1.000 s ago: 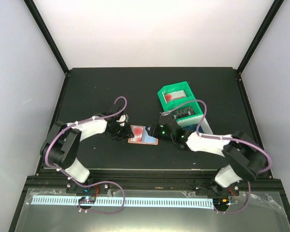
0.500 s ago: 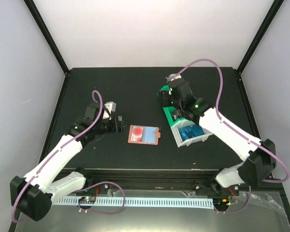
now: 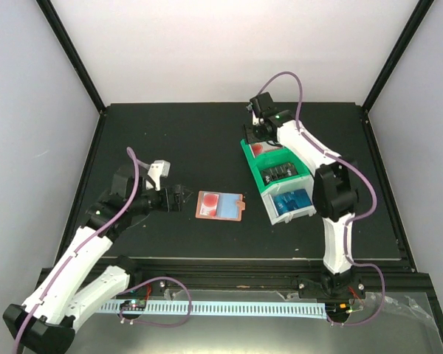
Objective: Put the credit cards into the card holder
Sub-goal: Pick up the credit card from the storage box.
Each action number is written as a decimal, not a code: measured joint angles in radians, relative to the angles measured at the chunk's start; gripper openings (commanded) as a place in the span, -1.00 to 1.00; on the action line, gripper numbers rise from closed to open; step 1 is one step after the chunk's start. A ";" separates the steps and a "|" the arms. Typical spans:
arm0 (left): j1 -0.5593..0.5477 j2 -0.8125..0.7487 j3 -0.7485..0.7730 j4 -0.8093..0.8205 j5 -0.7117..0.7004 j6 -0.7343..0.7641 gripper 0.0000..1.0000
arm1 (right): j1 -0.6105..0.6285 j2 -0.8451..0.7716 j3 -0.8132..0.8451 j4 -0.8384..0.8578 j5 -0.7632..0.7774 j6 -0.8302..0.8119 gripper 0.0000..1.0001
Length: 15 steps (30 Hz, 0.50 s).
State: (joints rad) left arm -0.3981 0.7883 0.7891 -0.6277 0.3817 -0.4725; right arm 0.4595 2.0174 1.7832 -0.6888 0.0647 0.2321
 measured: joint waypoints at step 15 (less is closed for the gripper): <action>0.006 0.056 -0.034 0.006 -0.015 0.061 0.98 | 0.007 0.283 0.185 -0.106 0.014 -0.017 0.30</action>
State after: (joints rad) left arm -0.3916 0.8444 0.7555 -0.6216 0.3668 -0.4118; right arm 0.4667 2.3005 1.9678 -0.7944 0.0792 0.2150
